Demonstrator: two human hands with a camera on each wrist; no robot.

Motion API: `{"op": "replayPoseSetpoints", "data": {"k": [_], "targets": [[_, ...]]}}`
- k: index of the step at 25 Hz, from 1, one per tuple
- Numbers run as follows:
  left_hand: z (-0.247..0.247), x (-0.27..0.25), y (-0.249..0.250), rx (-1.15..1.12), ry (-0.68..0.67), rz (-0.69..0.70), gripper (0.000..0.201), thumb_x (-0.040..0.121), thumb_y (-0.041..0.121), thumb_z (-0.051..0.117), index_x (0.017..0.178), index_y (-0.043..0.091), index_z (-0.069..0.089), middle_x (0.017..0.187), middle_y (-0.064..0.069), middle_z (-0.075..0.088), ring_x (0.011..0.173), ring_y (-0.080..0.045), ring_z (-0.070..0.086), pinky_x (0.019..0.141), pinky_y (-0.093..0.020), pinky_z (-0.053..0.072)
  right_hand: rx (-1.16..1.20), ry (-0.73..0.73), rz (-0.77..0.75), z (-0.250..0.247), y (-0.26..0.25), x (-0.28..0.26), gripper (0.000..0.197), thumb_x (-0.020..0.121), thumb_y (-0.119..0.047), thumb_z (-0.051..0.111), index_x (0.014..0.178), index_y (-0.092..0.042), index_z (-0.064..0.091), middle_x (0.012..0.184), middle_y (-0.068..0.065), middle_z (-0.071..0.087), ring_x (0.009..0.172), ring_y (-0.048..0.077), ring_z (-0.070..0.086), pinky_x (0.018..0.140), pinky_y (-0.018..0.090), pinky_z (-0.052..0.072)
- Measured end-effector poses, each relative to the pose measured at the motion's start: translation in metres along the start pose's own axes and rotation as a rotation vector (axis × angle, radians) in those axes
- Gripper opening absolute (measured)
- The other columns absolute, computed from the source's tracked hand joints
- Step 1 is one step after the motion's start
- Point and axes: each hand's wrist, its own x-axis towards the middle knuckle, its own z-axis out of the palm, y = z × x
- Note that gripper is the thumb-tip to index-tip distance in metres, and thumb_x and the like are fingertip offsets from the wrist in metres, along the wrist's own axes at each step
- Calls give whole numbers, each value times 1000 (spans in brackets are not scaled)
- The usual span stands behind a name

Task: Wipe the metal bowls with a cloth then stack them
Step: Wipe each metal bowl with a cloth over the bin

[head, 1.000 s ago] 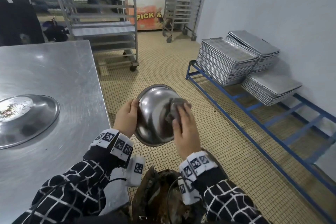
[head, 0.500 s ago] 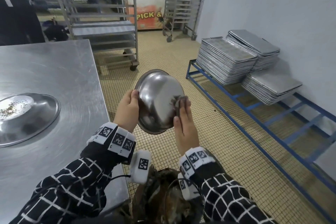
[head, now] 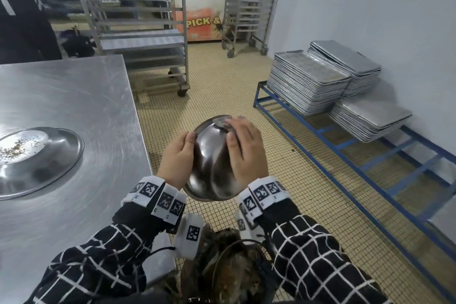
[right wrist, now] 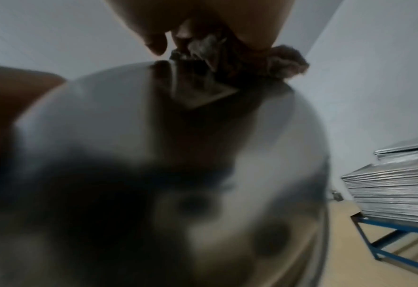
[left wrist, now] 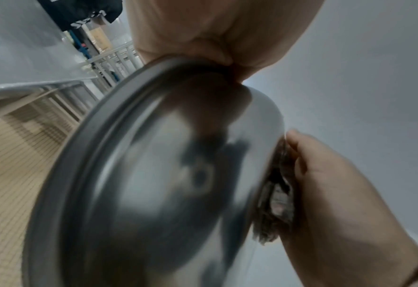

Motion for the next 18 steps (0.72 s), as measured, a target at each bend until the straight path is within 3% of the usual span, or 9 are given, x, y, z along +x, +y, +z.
{"op": "replayPoseSetpoints", "data": {"k": [2,4,6,9,11,13,16,18], "targets": [[-4,0,-5,30,-9,21,33,101,33,37,93,12,61,93,-13,64,91,-32,59,91,-50,47,87,-23,177,-5,13,0,44,100,-41,31,128,-16,52,131,2,52,120,9,43,103,42,43],[-9,2,-10,15,10,24,32,101,36,37,89,20,62,89,-8,65,88,-28,60,91,-49,47,207,-19,341,-6,19,-15,40,101,-39,34,133,-21,47,131,-2,50,116,8,46,100,41,46],[-13,4,-12,34,19,46,32,101,37,37,86,22,61,86,-8,65,85,-28,60,89,-49,48,251,-2,363,-3,12,-33,41,100,-38,35,139,-25,39,136,-5,45,120,8,45,100,37,45],[-11,4,-9,110,26,97,33,101,33,37,91,13,60,86,-11,63,85,-30,59,86,-47,48,244,13,197,3,-10,-38,40,97,-34,36,134,-19,38,142,-1,39,130,14,39,104,35,42],[-9,3,-6,164,35,128,31,101,30,38,90,9,60,83,-9,63,84,-30,59,81,-44,48,130,-98,28,5,-24,-32,41,96,-33,32,132,-16,43,151,1,32,144,17,18,114,37,28],[-10,2,-7,162,30,149,29,100,28,41,87,11,61,80,-7,64,80,-28,59,79,-44,48,21,-204,-80,7,-27,-20,48,97,-35,28,136,-13,45,153,0,29,147,14,3,119,39,16],[-17,4,-14,127,26,164,30,100,28,41,78,19,58,72,-2,60,70,-22,55,74,-41,46,-46,-147,-35,3,-15,-6,50,98,-39,26,137,-14,46,149,-2,37,144,16,18,117,40,23],[-21,6,-17,76,31,148,32,101,30,40,75,20,57,70,-1,58,69,-18,53,73,-37,45,130,-58,195,-2,-9,-8,42,101,-39,29,135,-21,48,141,-8,46,129,11,41,108,39,37]]}}
